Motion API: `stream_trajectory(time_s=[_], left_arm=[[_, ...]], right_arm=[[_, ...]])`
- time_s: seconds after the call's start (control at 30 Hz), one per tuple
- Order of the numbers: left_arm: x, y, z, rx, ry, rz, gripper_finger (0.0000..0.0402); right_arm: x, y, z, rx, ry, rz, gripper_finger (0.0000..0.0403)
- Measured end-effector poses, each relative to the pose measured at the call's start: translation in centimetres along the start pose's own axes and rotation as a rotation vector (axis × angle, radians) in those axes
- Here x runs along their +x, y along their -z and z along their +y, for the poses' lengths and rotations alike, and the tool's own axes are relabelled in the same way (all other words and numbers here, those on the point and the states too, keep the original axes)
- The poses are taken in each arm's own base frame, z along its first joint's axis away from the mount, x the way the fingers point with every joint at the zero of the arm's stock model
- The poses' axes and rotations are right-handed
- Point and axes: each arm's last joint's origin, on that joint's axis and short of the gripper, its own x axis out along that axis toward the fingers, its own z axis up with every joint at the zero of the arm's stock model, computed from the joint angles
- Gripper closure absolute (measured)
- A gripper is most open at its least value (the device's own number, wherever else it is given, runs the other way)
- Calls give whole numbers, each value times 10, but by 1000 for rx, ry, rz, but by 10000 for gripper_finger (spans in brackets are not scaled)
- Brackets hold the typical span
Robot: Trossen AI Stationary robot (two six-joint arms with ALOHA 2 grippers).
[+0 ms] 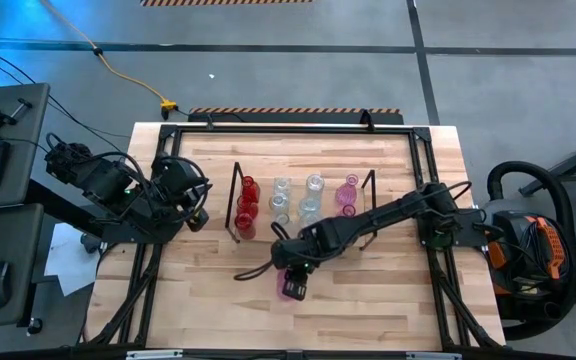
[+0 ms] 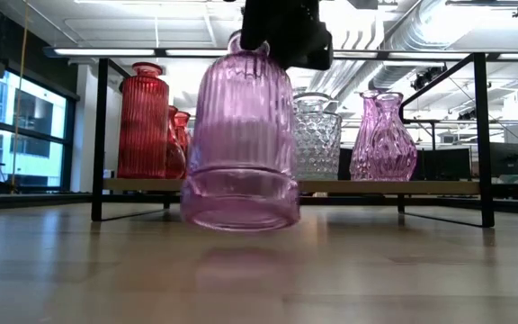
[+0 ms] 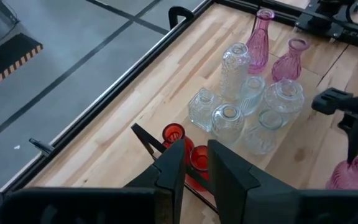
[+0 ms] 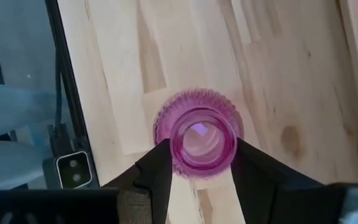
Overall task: Sort vases onto shelf
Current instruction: Put the transparent vase aligned with the other transparent vase on the shelf
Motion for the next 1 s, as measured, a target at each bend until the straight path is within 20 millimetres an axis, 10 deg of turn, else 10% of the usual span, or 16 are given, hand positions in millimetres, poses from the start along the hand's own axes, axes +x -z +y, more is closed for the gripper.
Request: stream_trajectory(time_s=[1.0], left_arm=[[0, 1, -1, 166, 32, 40, 341]], right_arm=[[-2, 3, -5, 175, 69, 9, 273]])
